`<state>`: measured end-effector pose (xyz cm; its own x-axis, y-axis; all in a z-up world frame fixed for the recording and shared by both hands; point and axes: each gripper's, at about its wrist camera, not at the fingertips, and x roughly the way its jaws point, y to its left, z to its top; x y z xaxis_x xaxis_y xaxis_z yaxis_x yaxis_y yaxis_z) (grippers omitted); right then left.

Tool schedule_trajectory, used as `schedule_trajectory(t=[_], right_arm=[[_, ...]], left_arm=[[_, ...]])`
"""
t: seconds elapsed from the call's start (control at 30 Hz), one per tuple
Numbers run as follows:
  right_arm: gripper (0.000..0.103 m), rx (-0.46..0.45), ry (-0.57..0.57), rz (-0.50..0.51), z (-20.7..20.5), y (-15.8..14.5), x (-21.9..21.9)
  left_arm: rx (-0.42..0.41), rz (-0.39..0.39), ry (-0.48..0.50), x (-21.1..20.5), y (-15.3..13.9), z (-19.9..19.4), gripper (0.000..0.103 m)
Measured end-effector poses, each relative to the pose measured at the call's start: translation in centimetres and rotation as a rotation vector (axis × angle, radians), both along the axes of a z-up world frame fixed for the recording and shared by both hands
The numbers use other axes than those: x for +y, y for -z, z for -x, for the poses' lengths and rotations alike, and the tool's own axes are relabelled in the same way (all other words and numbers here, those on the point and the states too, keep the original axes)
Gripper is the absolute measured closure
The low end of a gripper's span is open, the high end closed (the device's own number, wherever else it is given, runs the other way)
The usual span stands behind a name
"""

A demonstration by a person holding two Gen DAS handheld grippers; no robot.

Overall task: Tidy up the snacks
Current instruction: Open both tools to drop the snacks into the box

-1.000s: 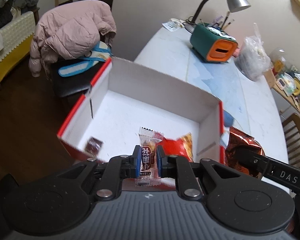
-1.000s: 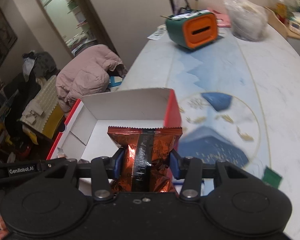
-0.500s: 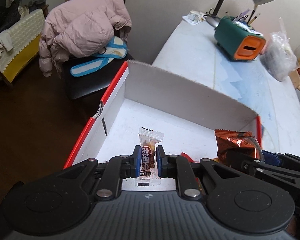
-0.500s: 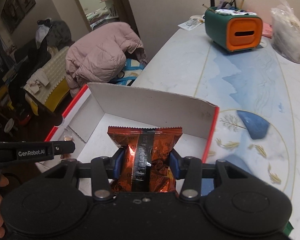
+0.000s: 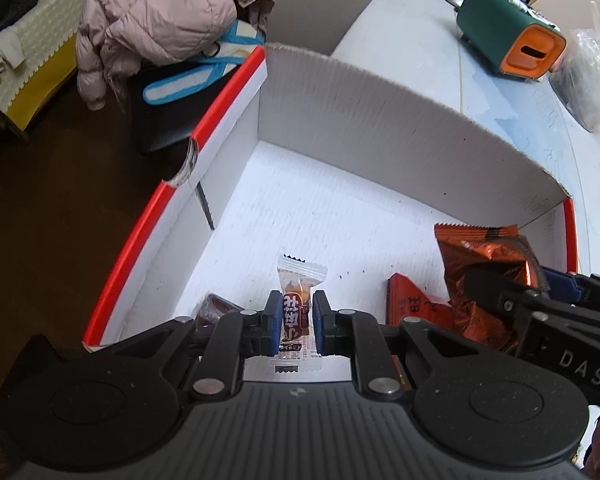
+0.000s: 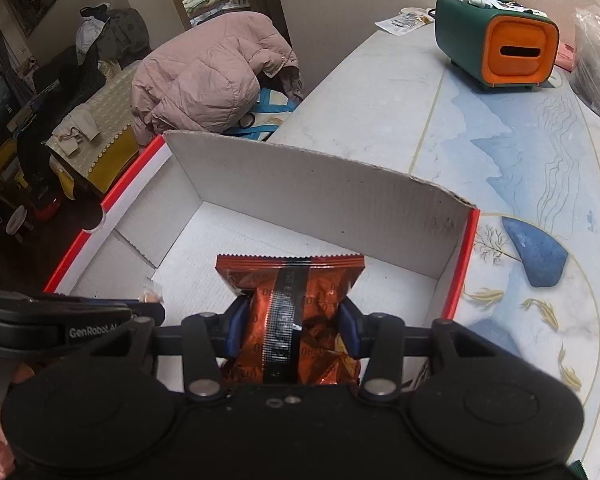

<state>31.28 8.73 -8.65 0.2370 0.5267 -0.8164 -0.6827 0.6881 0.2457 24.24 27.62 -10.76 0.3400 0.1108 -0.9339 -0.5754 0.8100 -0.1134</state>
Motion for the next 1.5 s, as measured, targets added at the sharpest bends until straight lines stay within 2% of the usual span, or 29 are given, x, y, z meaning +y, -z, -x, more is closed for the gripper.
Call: schedule_trajectory(t=[0.13,0.3,0.6,0.73,0.87,0.93,1.0,1.23,1.37,1.5], right_arm=[[0.057,0.004,0.005,0.005,-0.2,0.1,0.0],[0.053,0.001,0.014,0.0,-0.3,0.0,-0.2],[0.043,-0.01,0.039,-0.042,0.1,-1.5,-1.8],[0.043,-0.024,0.048,-0.062,0.7,-2.6,-2.9],[0.041,-0.039,0.056,-0.082,1.5,-3.8,-4.1],[0.036,-0.043,0.064,-0.095,2.0,-4.5,-5.0],[0.022,-0.053,0.072,-0.113,2.6,-5.1,-5.8],[0.015,-0.107,0.073,-0.157,5.8,-7.7,-8.8],[0.013,-0.123,0.089,-0.174,7.5,-8.5,-10.8],[0.006,-0.142,0.116,-0.186,9.1,-9.0,-13.2]], left_arm=[[0.006,0.023,-0.011,0.1,0.2,0.2,0.087],[-0.02,0.038,-0.02,0.2,-0.2,0.7,0.072],[-0.088,0.021,-0.003,-0.7,-2.2,2.1,0.071],[-0.135,0.008,0.007,-1.2,-3.4,3.0,0.053],[-0.173,0.007,0.033,-2.2,-4.6,4.1,0.051],[-0.189,-0.001,0.048,-2.8,-5.3,4.7,0.051],[-0.207,-0.008,0.06,-3.4,-6.0,5.3,0.049],[-0.278,-0.032,0.136,-6.1,-8.1,7.7,0.044],[-0.32,-0.046,0.187,-8.0,-9.1,9.2,0.034],[-0.352,-0.059,0.229,-9.8,-9.7,10.6,0.032]])
